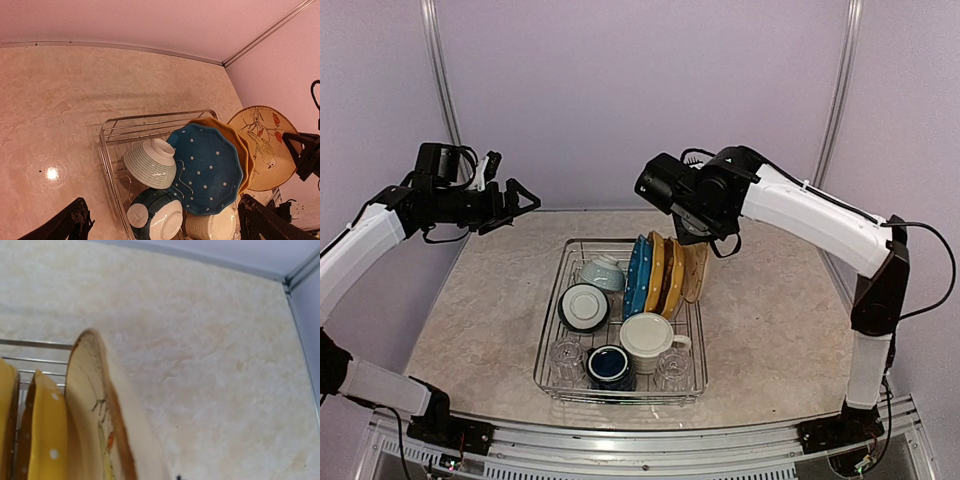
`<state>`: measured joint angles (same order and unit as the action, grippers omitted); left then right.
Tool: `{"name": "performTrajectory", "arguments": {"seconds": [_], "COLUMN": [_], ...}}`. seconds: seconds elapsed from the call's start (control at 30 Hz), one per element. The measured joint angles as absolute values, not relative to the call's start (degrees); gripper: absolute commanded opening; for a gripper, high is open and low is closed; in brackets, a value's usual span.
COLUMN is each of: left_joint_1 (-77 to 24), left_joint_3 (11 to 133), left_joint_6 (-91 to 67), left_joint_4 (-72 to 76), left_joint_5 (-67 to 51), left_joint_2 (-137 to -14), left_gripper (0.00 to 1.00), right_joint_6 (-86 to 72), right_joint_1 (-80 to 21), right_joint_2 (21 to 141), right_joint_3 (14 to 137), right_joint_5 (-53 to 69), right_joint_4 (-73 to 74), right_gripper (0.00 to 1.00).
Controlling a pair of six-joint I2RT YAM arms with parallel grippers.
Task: Unload the mixed dishes from the dish rack
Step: Grab the plate from the dish rack, then place the plate at the center of the board.
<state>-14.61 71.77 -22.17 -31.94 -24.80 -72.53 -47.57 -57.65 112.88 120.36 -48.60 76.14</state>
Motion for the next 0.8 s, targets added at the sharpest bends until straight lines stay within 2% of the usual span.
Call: {"name": "performTrajectory", "arguments": {"seconds": [0.27,0.43,0.57,0.8], "left_joint_1": [-14.6,-14.6,-14.6,-14.6], "left_joint_3": [71.8,71.8,71.8,71.8], "left_joint_6": [-22.2,-22.1,-22.0,-22.0], "left_joint_4": [-32.0,-32.0,-32.1,-32.1], "left_joint_5": [-24.6,-24.5,-24.4,-24.3], "left_joint_2": [-72.5,-72.6,-72.6,-72.6], "left_gripper": [0.99,0.99,0.99,0.99], "right_joint_6": [-41.3,-36.8,-32.7,-30.7], "right_joint_1": [-57.8,-55.7,-49.8,-31.7], "right_joint_2": [104.7,96.4,87.4,73.0], "right_joint_3": [114.5,104.9,94.7,79.5], "right_joint_5": [-48.6,-45.0,-37.1,-19.9], "right_joint_4": [71.1,62.9,54.1,40.2], "right_gripper": [0.0,0.0,0.0,0.0]}}
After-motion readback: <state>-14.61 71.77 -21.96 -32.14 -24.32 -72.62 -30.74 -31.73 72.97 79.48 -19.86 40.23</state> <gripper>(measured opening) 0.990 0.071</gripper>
